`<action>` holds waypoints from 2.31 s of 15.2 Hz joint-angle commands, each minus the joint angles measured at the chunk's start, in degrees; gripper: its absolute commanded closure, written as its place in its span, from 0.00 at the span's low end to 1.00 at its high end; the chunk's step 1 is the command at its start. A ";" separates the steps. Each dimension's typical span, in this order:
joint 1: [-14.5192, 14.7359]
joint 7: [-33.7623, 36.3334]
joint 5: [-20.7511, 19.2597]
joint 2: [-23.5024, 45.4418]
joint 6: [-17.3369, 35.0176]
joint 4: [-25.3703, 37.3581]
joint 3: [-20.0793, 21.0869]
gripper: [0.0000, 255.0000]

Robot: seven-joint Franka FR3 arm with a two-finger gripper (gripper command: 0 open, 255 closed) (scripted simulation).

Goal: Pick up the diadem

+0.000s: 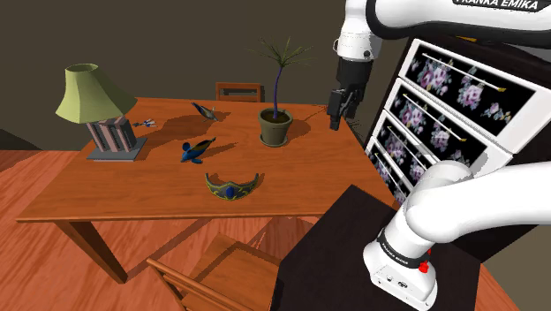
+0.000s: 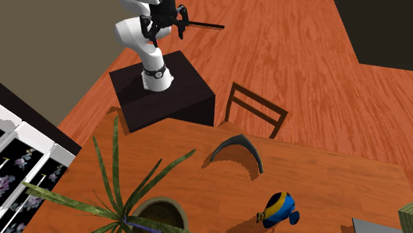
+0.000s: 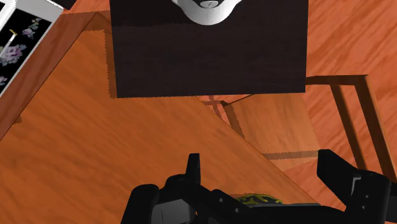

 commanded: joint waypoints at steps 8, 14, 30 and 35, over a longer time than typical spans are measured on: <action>1.09 0.73 1.98 12.58 11.92 -0.11 2.39 0.00; 1.90 1.38 2.91 25.00 20.75 2.87 4.37 0.00; 4.87 4.36 0.63 60.79 33.96 23.74 7.80 0.00; 6.63 5.25 -0.81 72.32 34.42 34.24 7.95 0.00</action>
